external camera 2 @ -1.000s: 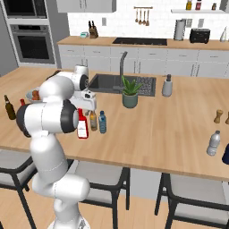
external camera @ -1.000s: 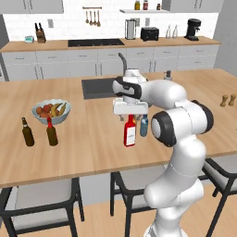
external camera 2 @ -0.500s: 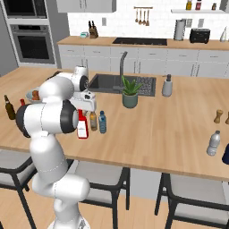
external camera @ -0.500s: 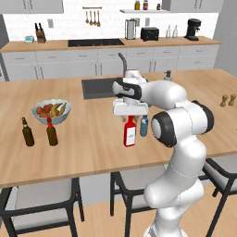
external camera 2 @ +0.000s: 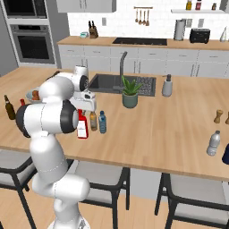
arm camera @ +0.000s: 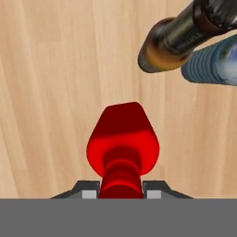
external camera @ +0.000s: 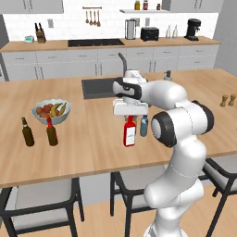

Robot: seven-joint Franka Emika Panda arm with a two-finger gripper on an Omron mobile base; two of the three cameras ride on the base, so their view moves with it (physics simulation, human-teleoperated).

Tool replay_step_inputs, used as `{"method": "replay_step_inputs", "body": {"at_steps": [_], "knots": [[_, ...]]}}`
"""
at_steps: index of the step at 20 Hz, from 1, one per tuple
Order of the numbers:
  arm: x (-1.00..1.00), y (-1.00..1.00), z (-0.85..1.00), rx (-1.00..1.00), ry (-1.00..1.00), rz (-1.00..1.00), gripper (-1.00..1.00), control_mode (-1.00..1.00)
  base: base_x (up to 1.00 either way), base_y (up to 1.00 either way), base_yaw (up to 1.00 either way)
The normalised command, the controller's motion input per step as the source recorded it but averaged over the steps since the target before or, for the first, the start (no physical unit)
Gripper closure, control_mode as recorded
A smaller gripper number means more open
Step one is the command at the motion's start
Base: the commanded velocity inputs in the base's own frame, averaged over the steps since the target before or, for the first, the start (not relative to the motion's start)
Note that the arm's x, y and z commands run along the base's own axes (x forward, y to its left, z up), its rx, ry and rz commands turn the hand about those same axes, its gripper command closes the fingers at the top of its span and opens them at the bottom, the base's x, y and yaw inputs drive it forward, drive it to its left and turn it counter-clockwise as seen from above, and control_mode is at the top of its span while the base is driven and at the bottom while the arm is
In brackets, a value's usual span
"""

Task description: Move the plastic bottles in the middle to the plastics group, and the glass bottles in the middle to the glass group.

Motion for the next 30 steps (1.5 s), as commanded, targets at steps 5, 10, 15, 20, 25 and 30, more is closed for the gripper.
{"method": "replay_step_inputs", "body": {"at_steps": [5, 10, 15, 20, 25, 30], "knots": [[-0.15, 0.31, 0.14, 0.00, 0.04, 0.01, 1.00, -1.00, 0.00, 0.00, 0.00], [-0.45, 0.64, 0.02, 0.00, 0.07, 0.14, 1.00, -1.00, 0.00, 0.00, 0.00], [-0.26, 0.67, 0.00, 0.00, 0.00, 0.11, 1.00, -1.00, 0.00, 0.00, 0.00], [-0.13, 0.65, 0.00, 0.00, 0.00, 0.09, 1.00, -1.00, 0.00, 0.00, 0.00], [0.08, 0.81, 0.00, 0.00, -0.01, 0.02, 1.00, -1.00, 0.00, 0.00, 0.00], [0.14, 0.70, 0.00, 0.00, -0.01, 0.00, 1.00, -1.00, 0.00, 0.00, 0.00]]}}
